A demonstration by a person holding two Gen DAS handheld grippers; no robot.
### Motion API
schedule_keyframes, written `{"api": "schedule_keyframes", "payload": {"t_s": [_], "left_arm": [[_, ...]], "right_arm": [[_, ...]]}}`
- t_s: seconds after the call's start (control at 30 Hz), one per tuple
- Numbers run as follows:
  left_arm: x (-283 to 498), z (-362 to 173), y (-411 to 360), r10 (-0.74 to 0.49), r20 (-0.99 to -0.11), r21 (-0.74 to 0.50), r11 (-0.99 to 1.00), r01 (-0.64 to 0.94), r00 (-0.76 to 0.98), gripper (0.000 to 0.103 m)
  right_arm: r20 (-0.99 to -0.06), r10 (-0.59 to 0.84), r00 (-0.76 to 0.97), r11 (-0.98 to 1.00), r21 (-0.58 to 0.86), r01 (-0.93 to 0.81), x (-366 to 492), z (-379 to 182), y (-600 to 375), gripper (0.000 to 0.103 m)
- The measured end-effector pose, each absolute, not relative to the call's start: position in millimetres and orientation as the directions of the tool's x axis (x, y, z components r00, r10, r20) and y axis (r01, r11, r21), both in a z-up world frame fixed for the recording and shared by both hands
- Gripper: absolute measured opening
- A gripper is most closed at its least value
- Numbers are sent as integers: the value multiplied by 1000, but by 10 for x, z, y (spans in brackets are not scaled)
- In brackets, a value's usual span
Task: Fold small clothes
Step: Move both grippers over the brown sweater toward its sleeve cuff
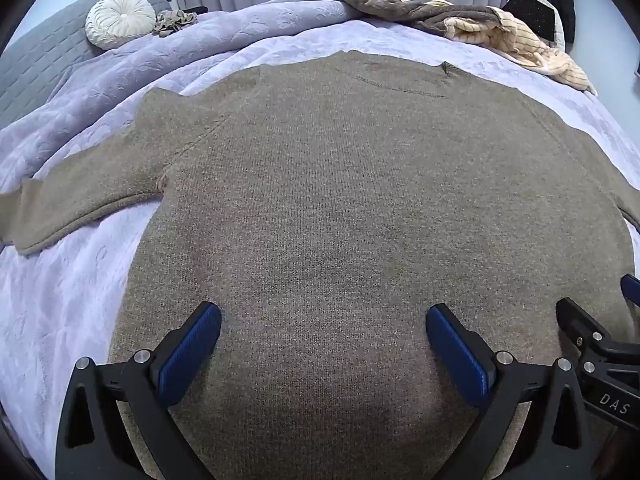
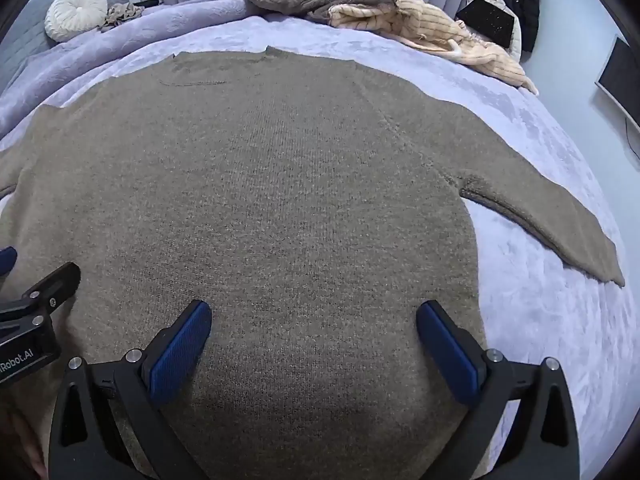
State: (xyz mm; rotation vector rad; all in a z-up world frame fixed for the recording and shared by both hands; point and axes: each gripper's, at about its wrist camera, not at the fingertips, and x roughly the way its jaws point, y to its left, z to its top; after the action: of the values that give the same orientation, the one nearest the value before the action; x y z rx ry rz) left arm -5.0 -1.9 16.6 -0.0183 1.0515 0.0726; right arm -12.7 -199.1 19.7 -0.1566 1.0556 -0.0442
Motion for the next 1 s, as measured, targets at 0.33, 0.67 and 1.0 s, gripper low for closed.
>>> {"api": "schedule_keyframes", "payload": {"t_s": [0.33, 0.67, 1.0], "left_arm": [[134, 161, -42, 54, -916, 23, 996, -84, 396, 103], [92, 651, -73, 61, -896, 10, 993, -118, 440, 103], [18, 1130, -530, 44, -865, 4, 997, -81, 501, 103]], "right_arm": [[-888, -144, 437, 969, -216, -121, -25, 194, -1922, 103], [-842, -38, 539, 990, -104, -93, -215, 972, -2154, 103], [-806, -37, 591, 997, -69, -32, -195, 1382, -2512, 103]]}}
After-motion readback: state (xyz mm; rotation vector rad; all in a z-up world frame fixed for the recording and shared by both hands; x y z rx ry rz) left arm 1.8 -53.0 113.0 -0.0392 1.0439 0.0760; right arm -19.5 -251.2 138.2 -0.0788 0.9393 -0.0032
